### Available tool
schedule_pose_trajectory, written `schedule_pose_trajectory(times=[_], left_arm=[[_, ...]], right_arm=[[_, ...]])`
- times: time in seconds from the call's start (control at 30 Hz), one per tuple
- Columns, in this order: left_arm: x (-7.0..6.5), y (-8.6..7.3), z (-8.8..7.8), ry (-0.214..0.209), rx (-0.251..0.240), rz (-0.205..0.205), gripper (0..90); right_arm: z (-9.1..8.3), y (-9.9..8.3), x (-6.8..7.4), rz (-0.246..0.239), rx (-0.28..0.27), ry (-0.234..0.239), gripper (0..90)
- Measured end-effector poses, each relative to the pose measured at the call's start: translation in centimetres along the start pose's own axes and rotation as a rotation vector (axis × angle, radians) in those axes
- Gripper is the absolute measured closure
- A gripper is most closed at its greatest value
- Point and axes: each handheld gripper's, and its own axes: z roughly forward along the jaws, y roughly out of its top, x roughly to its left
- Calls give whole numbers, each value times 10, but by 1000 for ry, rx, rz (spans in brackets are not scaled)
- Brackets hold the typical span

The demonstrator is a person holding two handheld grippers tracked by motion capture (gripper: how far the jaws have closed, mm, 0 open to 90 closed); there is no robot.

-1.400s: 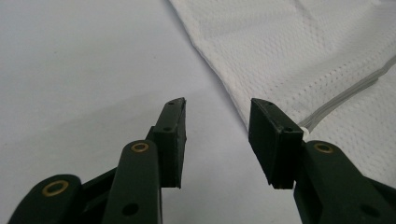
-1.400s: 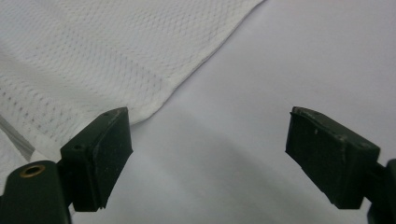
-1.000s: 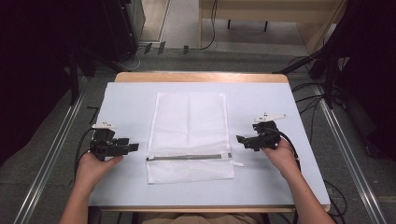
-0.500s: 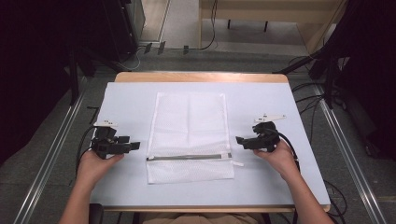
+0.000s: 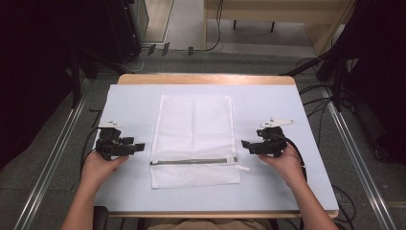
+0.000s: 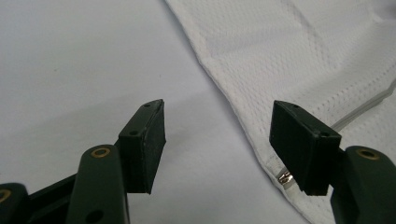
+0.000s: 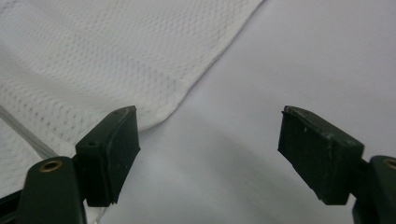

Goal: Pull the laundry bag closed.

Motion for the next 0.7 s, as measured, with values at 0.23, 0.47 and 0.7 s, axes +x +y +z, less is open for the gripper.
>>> schedule_pose_trajectory(times=[0.23, 0.47, 0.7], left_arm=[[-3, 1, 5, -16, 8, 23, 365], [-4, 2, 6, -19, 27, 26, 360], [-7, 4, 6, -33, 25, 27, 361]], right_arm=[[0, 0, 2, -8, 9, 11, 239], [1, 0, 3, -11, 24, 28, 300], [0, 2, 9, -40, 30, 36, 369]])
